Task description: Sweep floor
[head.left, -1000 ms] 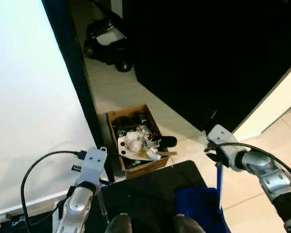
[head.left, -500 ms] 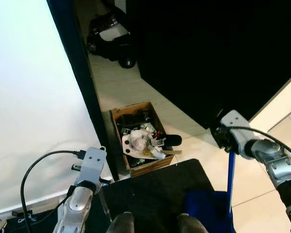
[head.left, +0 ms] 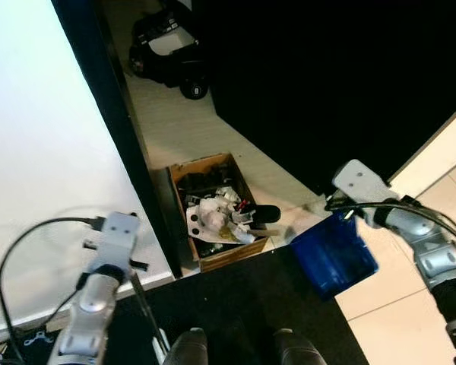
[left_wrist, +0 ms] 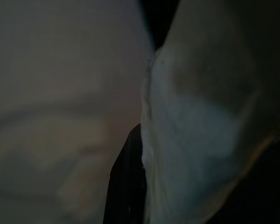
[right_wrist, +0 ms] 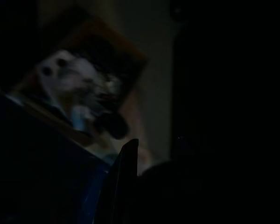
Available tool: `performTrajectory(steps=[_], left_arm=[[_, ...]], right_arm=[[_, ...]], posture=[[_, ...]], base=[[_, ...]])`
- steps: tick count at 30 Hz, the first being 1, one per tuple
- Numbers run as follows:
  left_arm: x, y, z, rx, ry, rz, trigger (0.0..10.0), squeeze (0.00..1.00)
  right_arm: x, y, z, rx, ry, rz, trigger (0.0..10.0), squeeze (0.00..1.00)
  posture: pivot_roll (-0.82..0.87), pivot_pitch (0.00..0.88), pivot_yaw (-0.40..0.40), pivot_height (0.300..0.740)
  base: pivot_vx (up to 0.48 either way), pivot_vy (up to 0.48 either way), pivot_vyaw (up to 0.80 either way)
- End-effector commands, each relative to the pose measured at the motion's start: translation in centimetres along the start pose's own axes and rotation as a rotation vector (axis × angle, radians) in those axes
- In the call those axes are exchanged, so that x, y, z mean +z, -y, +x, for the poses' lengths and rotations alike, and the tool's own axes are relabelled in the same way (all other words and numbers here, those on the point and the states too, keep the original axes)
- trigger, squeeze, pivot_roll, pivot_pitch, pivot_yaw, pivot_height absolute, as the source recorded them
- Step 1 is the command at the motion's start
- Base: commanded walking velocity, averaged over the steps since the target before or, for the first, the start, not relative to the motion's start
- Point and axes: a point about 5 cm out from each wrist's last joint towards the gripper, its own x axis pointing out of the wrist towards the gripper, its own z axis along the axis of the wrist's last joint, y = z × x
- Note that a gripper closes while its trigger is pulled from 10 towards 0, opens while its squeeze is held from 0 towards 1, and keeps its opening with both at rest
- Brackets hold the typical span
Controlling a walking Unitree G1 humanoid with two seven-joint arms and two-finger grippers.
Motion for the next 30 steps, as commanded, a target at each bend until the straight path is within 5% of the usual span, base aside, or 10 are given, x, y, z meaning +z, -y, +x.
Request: performTrajectory(steps=[1,2,8,23,30], left_arm=[[0.4,-0.9,-0.1,0.016,0.019,0.022,10.0,0.00],[0.8,-2.4,0.1,0.081,0.031,0.024,10.0,0.00],[1.5,-4.5,0.6,0.187,0.052,-0.045,10.0,0.00],[-0.1,-0.7,0.0,0.105,0.008,-0.129,10.0,0.00],[-0.1,-0.4,0.0,0.093,0.004,-0.134,10.0,0.00]], right_arm=[[-0.3,-0.2,-0.1,0.001,-0.007,0.013,10.0,0.00],[-0.1,-0.5,0.4,-0.016,0.014,0.047,10.0,0.00],[0.8,-0.5,1.5,-0.153,0.090,0.143,10.0,0.00],[2.2,-3.7,3.2,-0.222,0.218,0.389,10.0,0.00],[2.9,-4.0,3.6,-0.234,0.258,0.442,10.0,0.00]], posture=[[0.13,0.104,-0.079,0.740],[0.13,0.102,-0.079,0.740],[0.14,0.098,-0.076,0.740],[0.15,0.097,-0.067,0.740],[0.15,0.096,-0.070,0.740]], base=[[0.000,0.000,0.00],[0.000,0.000,0.00],[0.000,0.000,0.00],[0.000,0.000,0.00],[0.000,0.000,0.00]])
